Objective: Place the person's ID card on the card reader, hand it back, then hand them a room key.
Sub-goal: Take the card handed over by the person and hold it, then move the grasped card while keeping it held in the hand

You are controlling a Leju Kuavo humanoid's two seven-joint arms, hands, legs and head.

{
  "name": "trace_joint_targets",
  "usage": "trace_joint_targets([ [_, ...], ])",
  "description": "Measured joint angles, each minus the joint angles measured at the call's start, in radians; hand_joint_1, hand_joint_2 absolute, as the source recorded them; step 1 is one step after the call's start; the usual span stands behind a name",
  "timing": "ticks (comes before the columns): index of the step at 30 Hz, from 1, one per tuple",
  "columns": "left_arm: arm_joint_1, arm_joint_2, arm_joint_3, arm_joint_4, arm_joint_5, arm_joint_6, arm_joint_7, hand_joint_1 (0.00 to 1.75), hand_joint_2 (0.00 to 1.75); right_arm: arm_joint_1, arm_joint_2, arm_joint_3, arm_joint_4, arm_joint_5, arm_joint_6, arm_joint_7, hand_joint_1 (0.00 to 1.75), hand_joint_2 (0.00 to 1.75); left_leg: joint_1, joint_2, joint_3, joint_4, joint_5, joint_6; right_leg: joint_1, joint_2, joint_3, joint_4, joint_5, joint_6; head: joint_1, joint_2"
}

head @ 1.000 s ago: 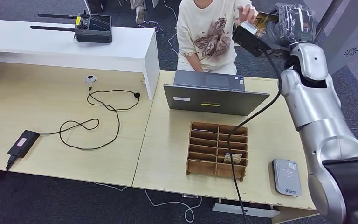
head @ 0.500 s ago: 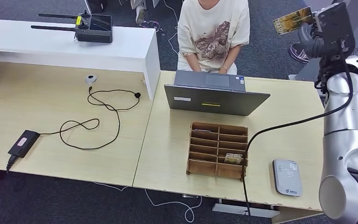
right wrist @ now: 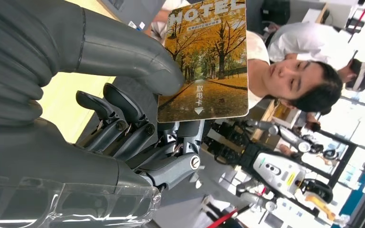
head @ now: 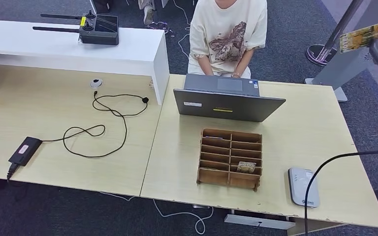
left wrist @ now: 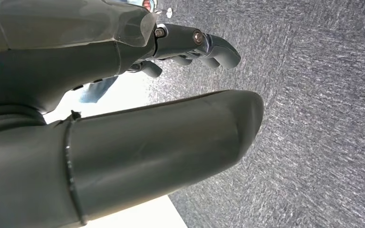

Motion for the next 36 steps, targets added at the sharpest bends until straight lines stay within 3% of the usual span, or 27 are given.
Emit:
trace_joint_targets([
  [10, 0.0, 0.007, 0.0, 0.0, 0.001, 0.001, 0.002, 0.0, 0.0, 0.069, -0.135, 0.001, -0.025, -0.126, 0.183, -0.005, 1.75, 1.75, -0.001, -0.001, -0.001, 0.0, -0.001, 0.001, -0.001, -0.001, 0.0, 0.0, -0.001, 0.001, 0.0, 0.0],
  [17, -0.001, 0.008, 0.0, 0.0, 0.001, 0.002, 0.004, 0.0, 0.0, 0.103, -0.213, 0.019, -0.039, -0.165, 0.21, 0.028, 1.75, 1.75, -0.001, -0.001, -0.001, 0.0, -0.001, 0.001, -0.001, -0.001, 0.0, 0.0, -0.001, 0.001, 0.0, 0.0],
  [23, 0.0, 0.011, 0.0, 0.0, -0.001, 0.009, -0.006, 0.0, 0.0, 0.163, -0.318, 0.031, -0.05, -0.239, 0.26, 0.029, 1.75, 1.75, -0.001, -0.005, -0.003, 0.0, -0.001, 0.002, -0.001, -0.004, 0.0, 0.0, -0.002, 0.003, 0.0, 0.0],
  [32, 0.002, 0.03, -0.039, 0.0, -0.002, 0.022, -0.033, 0.0, 0.0, 0.403, -0.492, -0.004, -0.128, -0.408, 0.238, 0.036, 1.75, 1.75, -0.002, -0.007, -0.004, 0.0, -0.003, 0.005, -0.002, -0.007, 0.0, -0.001, -0.004, 0.006, 0.0, 0.0],
  [36, 0.001, 0.032, -0.068, 0.0, -0.002, 0.021, -0.032, 0.0, 0.0, 0.554, -0.524, -0.085, -0.191, -0.394, 0.212, 0.024, 1.75, 1.75, -0.002, -0.008, -0.004, 0.0, -0.004, 0.005, -0.002, -0.007, 0.0, -0.001, -0.005, 0.007, 0.0, 0.0],
])
